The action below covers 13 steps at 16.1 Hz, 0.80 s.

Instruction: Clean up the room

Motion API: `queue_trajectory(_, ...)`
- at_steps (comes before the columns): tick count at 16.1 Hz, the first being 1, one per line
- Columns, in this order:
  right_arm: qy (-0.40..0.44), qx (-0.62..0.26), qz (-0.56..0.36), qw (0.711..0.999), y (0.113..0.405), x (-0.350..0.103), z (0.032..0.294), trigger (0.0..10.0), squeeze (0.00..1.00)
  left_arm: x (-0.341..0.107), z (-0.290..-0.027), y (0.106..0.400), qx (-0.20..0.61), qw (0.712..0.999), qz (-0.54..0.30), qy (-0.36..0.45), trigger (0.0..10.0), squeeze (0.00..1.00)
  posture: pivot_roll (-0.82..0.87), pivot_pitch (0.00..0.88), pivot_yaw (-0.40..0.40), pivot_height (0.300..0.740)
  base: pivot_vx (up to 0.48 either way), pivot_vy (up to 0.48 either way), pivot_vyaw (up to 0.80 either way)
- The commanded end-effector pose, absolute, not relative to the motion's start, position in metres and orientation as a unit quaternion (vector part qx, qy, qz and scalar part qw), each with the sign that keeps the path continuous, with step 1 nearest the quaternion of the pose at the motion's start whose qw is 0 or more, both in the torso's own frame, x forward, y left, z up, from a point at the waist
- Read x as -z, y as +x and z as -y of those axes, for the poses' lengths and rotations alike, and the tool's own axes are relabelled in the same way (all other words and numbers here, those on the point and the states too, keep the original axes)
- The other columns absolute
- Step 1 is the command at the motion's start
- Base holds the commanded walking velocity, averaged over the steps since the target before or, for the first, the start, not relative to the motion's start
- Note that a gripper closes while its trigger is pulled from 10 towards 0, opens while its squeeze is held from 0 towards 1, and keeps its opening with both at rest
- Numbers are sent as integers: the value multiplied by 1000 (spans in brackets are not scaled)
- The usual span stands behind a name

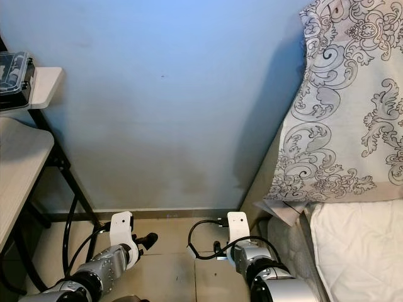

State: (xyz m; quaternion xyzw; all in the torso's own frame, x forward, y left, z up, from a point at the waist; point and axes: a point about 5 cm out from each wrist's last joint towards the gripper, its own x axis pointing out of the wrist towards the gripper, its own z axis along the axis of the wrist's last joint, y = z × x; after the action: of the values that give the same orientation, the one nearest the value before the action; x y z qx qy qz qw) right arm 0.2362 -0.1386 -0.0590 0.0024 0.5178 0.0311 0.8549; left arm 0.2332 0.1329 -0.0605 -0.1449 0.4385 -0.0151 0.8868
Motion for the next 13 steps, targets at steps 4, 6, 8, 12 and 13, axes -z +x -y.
queue_trajectory(4, 49, -9, -548, 835, 183, 89, 137, 10000, 0, 95, -170, 166, 10, 826, -562, -45, 10000, 0, -42, 0, -15, 740, 0, 0, 0)
queue_trajectory(6, 47, -14, -545, 837, 183, 89, 135, 10000, 0, 95, -168, 167, 15, 827, -561, -48, 10000, 0, -36, 0, -20, 740, 0, 0, 0)
queue_trajectory(8, 43, -20, -541, 840, 184, 89, 134, 10000, 0, 95, -166, 167, 21, 827, -560, -46, 10000, 0, -34, 0, -21, 740, 0, 0, 0)
queue_trajectory(12, 41, -25, -537, 842, 184, 88, 132, 10000, 0, 94, -164, 169, 30, 830, -556, -36, 10000, 0, -31, 0, -26, 740, 0, 0, 0)
queue_trajectory(13, 45, -24, -534, 844, 185, 88, 132, 10000, 0, 94, -164, 171, 33, 833, -552, -30, 10000, 0, -31, 0, -26, 740, 0, 0, 0)
